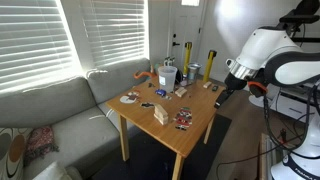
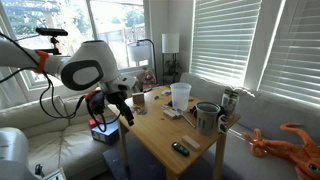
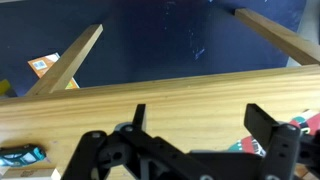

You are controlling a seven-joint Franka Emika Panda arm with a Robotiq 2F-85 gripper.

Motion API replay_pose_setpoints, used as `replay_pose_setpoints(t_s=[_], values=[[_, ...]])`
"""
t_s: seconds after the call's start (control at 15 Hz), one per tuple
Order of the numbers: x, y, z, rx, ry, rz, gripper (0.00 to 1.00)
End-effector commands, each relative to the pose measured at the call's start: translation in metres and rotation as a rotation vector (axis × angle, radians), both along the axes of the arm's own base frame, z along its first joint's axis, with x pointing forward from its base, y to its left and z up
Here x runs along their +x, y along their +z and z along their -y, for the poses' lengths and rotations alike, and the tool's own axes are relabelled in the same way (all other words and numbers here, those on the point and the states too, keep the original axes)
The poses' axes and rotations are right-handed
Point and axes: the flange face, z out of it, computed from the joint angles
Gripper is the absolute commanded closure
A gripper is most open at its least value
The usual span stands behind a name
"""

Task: Put two blocks on the table, then turn the top block to the left, then stack the left blocks on the right blocks

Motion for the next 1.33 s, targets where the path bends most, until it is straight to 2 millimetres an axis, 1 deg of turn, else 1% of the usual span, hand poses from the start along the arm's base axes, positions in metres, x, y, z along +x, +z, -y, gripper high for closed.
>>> replay_pose_setpoints(t_s=[0.0,0.13,0.27,0.4,0.53,0.67,0.87,1.0,1.2,1.27], values=[[-0.001,-0.002,0.0,0.0,0.0,-0.008,0.0],[-0.001,-0.006,0.0,0.0,0.0,-0.017,0.0],[0.009,0.015,-0.011,0.012,-0.069,0.006,0.0],[0.018,0.042,-0.026,0.02,-0.099,0.03,0.0],[0.025,0.065,-0.044,0.001,-0.118,0.037,0.0],[0.034,0.081,-0.063,-0.023,-0.102,0.027,0.0],[0.058,0.104,-0.086,-0.061,-0.116,0.009,0.0],[0.076,0.114,-0.096,-0.049,-0.131,-0.025,0.0],[0.101,0.119,-0.108,-0.021,-0.13,-0.078,0.0],[0.076,0.114,-0.1,-0.026,-0.111,-0.03,0.0]])
